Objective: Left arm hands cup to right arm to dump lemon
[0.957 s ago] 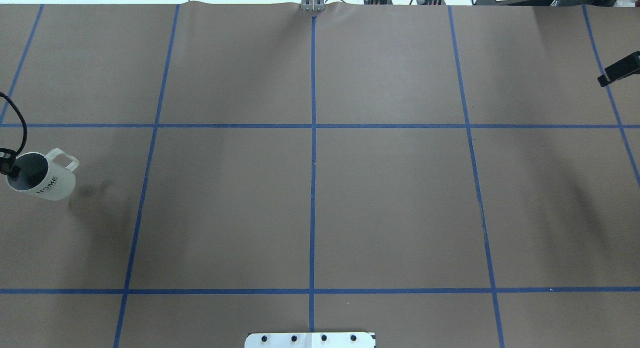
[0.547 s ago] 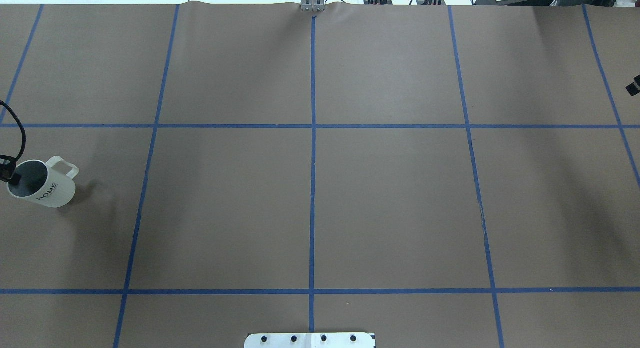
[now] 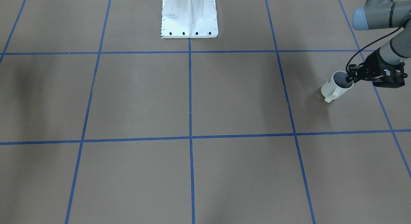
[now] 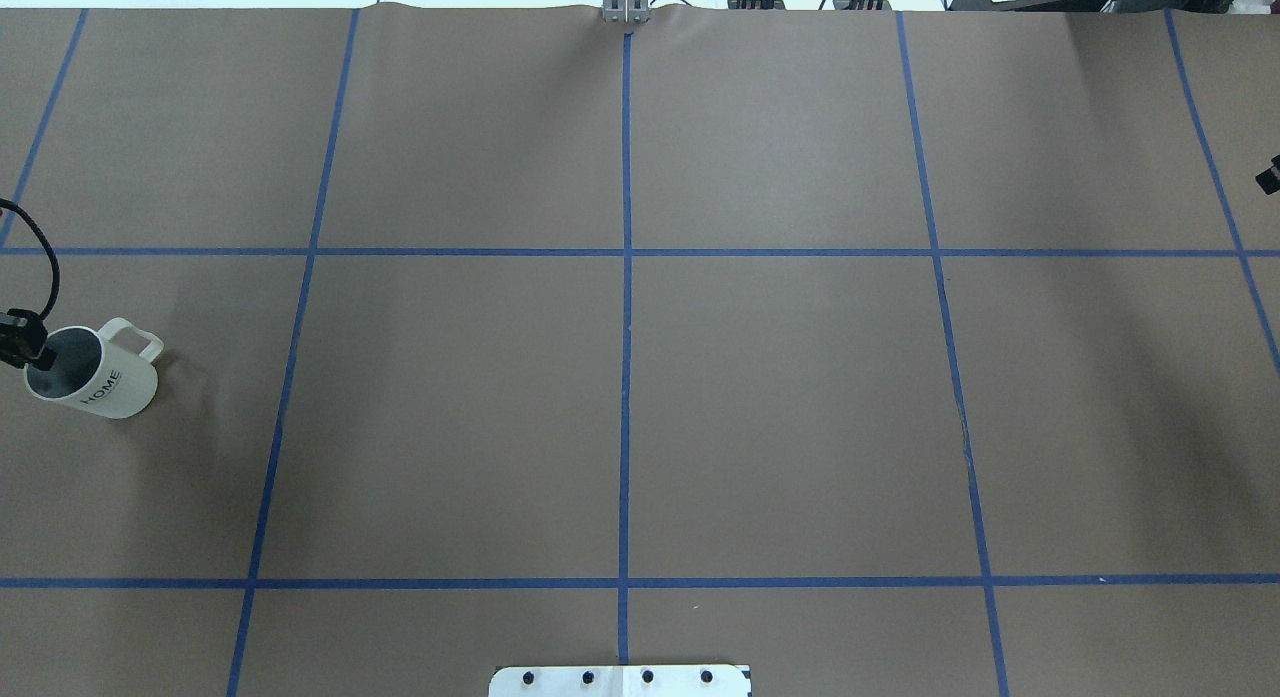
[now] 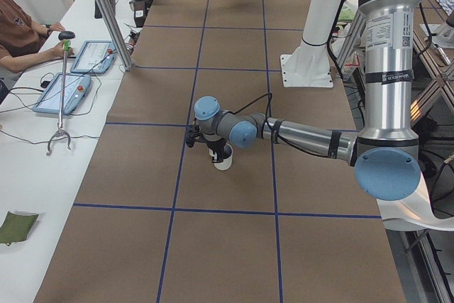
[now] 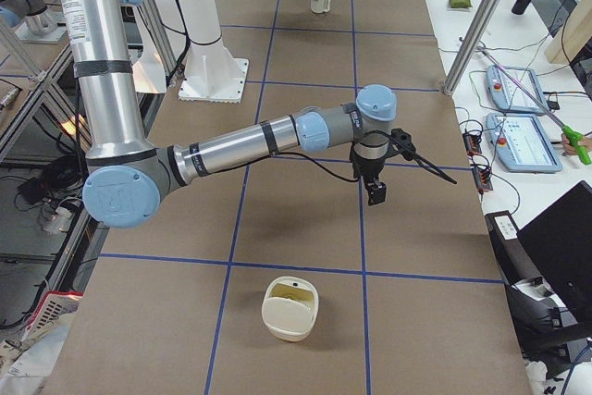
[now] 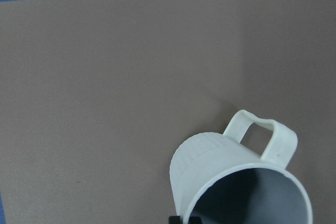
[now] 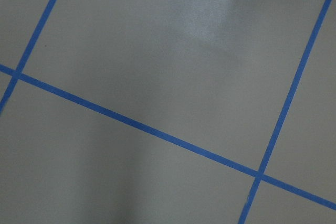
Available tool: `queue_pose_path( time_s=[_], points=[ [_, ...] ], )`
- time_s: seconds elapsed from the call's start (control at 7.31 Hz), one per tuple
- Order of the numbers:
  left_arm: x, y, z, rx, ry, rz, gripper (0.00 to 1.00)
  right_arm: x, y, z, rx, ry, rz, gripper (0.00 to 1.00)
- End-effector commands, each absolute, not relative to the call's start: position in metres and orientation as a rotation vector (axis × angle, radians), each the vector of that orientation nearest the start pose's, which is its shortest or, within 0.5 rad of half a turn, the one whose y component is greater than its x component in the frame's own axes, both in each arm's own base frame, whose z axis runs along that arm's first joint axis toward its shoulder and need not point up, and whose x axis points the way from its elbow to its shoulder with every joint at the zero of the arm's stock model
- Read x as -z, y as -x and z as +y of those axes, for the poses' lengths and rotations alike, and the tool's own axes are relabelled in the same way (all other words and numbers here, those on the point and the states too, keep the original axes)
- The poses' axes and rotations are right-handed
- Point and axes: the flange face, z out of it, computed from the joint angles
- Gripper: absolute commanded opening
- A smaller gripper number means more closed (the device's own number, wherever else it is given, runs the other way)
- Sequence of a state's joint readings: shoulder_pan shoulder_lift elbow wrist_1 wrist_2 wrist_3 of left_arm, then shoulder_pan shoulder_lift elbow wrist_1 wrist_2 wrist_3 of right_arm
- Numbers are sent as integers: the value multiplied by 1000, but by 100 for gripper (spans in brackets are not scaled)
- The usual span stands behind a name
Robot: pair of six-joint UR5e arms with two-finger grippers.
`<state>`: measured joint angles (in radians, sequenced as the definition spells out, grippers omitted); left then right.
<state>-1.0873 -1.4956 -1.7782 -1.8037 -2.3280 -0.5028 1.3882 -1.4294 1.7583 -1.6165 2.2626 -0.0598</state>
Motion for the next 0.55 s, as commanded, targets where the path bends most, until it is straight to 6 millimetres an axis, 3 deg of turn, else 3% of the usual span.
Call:
queue_pose_path(
  time_s=[0.0, 0.14, 0.41],
  points=[
    [-547, -143, -457, -94, 5, 849, 100, -498, 28, -552, 326, -240, -705, 100],
    [-528, -122, -458, -69, -26, 885, 100, -509, 18, -545, 304, -227, -704, 100],
    [-521, -55, -467, -36, -148, 873, 100, -530, -17, -530, 227, -208, -708, 100]
  ],
)
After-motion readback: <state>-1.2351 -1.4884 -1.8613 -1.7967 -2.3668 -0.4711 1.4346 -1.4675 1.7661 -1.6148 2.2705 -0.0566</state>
